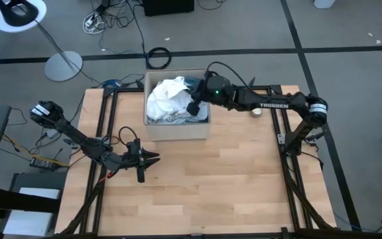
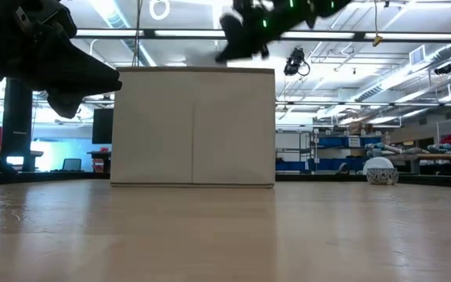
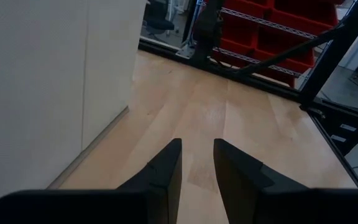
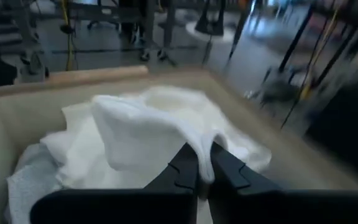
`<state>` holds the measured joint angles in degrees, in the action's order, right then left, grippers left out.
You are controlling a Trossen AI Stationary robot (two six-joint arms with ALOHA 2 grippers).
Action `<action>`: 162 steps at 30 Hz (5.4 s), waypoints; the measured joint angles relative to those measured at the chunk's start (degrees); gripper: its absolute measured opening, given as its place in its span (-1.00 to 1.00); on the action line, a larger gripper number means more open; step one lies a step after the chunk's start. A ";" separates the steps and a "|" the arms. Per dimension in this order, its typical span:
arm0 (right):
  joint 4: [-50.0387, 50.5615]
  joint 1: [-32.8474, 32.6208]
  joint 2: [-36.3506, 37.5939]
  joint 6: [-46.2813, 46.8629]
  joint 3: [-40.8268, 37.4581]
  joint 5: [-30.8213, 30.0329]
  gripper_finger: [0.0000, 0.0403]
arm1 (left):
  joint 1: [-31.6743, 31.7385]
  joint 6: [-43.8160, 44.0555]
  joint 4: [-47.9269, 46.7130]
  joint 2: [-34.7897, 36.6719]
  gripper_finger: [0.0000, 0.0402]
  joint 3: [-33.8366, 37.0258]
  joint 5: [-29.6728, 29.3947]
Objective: Sort clothes
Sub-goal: Put the white sock into the laundry organizer, then return to Home Position
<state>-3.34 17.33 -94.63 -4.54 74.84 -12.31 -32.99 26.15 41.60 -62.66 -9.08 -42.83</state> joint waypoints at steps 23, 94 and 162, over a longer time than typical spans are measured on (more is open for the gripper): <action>2.24 1.53 1.96 5.84 -1.95 10.44 0.42 | 0.00 -0.17 -0.39 0.00 -0.51 -0.02 -0.09; 31.77 -15.11 56.89 18.72 -32.95 12.08 0.43 | 21.18 -26.35 -38.77 62.67 -0.51 8.68 35.70; -1.12 -22.58 59.10 15.39 -74.37 2.05 0.43 | 21.18 -24.20 -38.29 62.01 -0.51 8.70 36.00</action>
<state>-4.47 -5.26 -35.53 10.85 0.47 -10.26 -11.81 1.96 3.31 -0.64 -0.38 -6.83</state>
